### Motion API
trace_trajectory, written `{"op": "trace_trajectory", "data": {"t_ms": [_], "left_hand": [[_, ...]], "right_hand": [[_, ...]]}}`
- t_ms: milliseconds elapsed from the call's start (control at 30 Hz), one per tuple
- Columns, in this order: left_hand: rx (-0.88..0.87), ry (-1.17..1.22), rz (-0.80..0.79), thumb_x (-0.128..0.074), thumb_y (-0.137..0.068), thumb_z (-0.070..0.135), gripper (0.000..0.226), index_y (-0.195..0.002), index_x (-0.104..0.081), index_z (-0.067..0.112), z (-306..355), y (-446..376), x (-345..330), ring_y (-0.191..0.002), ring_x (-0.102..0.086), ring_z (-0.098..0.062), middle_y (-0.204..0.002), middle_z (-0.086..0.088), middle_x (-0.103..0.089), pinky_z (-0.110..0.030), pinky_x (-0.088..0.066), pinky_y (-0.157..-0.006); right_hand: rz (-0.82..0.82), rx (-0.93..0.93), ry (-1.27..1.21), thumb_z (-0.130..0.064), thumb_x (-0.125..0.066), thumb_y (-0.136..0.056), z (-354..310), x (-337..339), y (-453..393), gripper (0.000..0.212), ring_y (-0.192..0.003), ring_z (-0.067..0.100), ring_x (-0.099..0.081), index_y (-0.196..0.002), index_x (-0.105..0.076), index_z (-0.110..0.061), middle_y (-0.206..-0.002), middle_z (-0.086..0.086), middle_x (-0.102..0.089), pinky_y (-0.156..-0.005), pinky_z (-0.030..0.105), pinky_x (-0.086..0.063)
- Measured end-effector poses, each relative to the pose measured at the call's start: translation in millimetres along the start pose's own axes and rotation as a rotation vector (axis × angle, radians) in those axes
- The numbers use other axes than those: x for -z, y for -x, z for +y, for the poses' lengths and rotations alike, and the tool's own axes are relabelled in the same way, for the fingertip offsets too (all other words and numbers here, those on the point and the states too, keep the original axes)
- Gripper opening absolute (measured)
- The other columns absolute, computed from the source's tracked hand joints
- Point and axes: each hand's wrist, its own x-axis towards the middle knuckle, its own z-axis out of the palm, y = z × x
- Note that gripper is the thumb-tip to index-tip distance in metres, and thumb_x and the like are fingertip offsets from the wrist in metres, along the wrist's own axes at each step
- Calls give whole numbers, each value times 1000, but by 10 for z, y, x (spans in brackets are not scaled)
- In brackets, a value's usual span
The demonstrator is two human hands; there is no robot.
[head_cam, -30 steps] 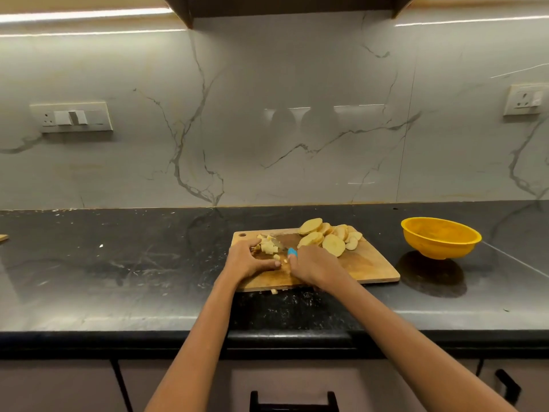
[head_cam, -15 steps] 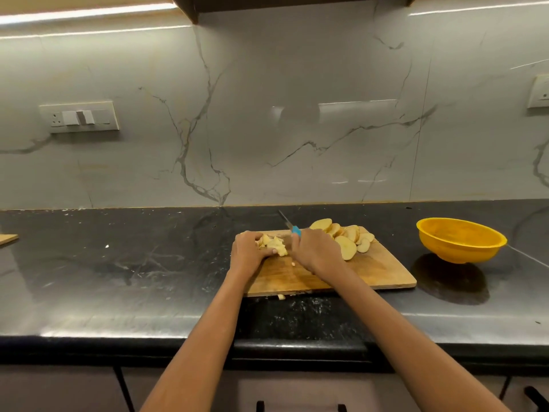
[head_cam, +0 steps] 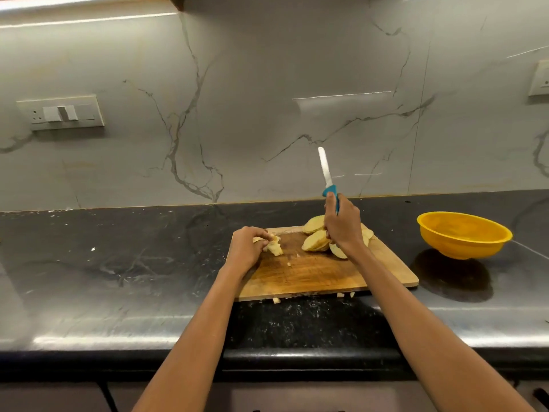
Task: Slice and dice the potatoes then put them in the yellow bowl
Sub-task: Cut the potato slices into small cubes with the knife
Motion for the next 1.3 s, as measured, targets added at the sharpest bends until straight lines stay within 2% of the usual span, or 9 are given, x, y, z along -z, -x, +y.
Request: {"op": "trace_trajectory", "data": {"t_ms": [133, 267, 500, 567, 667, 767, 933, 1167, 1300], "left_hand": [[-39, -20, -62, -79, -71, 24, 36, -105, -70, 15, 51, 85, -28, -117, -51, -18, -120, -2, -63, -27, -36, -93], [-58, -208, 79, -74, -77, 31, 36, -110, -67, 19, 56, 68, -61, -117, -48, -17, -119, 2, -62, -30, -37, -88], [-68, -128, 211, -58, -89, 6, 20, -105, -69, 9, 32, 53, -63, -101, -60, -22, -110, -9, -67, -29, -47, -86], [-32, -86, 238, -54, -91, 1, 23, -107, -69, 8, 7, 61, -16, -102, -59, -22, -113, -10, -65, -29, -47, -86], [108, -39, 180, -67, -83, 4, 36, -118, -63, 8, -84, 76, 93, -109, -57, -25, -121, -11, -61, -35, -46, -94], [214, -24, 155, -76, -75, 8, 46, -119, -61, 2, -129, 110, 113, -106, -59, -24, -117, -14, -63, -30, -46, -91], [86, -7, 159, -73, -77, 6, 29, -106, -67, 3, -63, 65, 6, -88, -59, -12, -105, -12, -67, -18, -46, -79], [32, -41, 241, -58, -85, -6, 27, -110, -67, 2, 4, 84, 13, -101, -61, -21, -109, -13, -66, -22, -46, -85], [-89, -37, 211, -59, -88, 1, 25, -110, -67, 7, 188, 108, -132, -99, -62, -16, -108, -9, -68, -20, -45, -88]], "right_hand": [[39, -22, -15, -32, -35, -103, 60, 21, -17, 27, -53, 16, -48, -89, -49, -12, -66, 4, -51, -57, 42, -51], [46, -23, 21, -34, -35, -102, 98, -7, -6, 28, -56, 17, -51, -92, -49, -12, -69, 4, -52, -58, 41, -53], [165, -170, -76, -46, -42, -98, 200, 52, -104, 33, -63, 21, -56, -76, -49, -21, -72, 7, -57, -64, 42, -55], [164, -174, -85, -46, -43, -97, 201, 47, -98, 33, -62, 22, -55, -73, -47, -25, -72, 8, -57, -64, 42, -55], [154, -152, -64, -46, -41, -98, 205, 31, -84, 36, -62, 22, -55, -80, -52, -17, -74, 11, -58, -63, 43, -55], [147, -126, -56, -44, -39, -99, 214, 5, -76, 38, -62, 22, -56, -86, -54, -11, -73, 11, -58, -62, 43, -55], [126, -90, -15, -43, -38, -100, 228, -27, -54, 37, -64, 22, -58, -88, -54, -12, -74, 11, -59, -64, 41, -55], [133, -109, -17, -44, -39, -99, 235, -11, -58, 37, -66, 23, -58, -88, -53, -13, -76, 10, -59, -66, 41, -56], [161, -129, -29, -46, -41, -98, 232, 34, -66, 38, -64, 22, -57, -88, -54, -12, -77, 12, -60, -64, 42, -55]]}}
